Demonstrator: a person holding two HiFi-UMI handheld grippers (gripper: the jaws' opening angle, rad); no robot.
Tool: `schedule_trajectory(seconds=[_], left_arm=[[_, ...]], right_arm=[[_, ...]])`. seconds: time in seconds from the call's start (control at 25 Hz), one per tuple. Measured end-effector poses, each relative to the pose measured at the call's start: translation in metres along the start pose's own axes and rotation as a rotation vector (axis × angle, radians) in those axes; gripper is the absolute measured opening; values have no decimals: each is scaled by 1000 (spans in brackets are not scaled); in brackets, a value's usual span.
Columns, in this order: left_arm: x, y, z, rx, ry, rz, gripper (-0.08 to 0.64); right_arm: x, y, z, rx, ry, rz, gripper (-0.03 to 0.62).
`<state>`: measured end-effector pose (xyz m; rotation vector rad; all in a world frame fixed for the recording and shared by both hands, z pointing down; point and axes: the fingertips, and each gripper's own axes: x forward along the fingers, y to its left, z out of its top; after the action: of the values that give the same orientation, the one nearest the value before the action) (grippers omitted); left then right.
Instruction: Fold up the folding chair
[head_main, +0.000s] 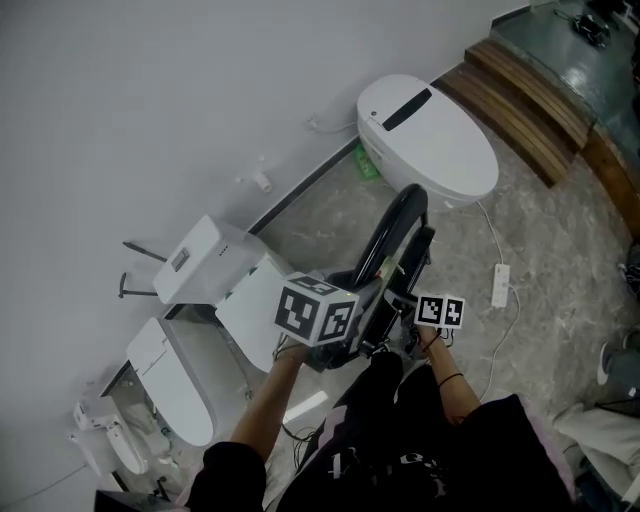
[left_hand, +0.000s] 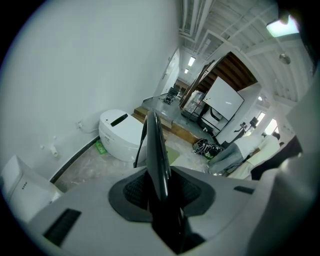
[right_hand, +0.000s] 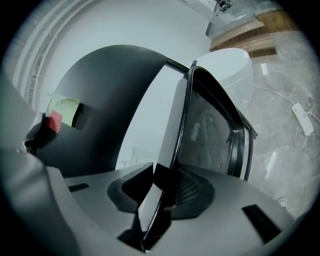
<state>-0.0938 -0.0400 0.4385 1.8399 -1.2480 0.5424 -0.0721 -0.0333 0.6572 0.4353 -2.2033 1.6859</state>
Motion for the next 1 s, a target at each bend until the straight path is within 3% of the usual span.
schedule_trajectory(seconds=[0.28, 0.44, 0.52, 0.72, 1.0], left_arm=[[-4, 21, -6, 17, 42, -51, 89], [-7, 42, 3, -4, 17, -15, 88], [-7, 45, 4, -9, 12, -6, 89], [-9, 65, 5, -12, 23, 25, 87], [-16, 90, 12, -21, 18, 32, 84]], right_arm=[[17, 10, 5, -33, 65, 87, 112], [10, -1, 55, 72, -93, 125, 112], [13, -7, 79, 140, -118, 161, 112], [44, -5, 94, 38, 43, 114, 86], [63, 2, 98, 163, 112, 88, 64]])
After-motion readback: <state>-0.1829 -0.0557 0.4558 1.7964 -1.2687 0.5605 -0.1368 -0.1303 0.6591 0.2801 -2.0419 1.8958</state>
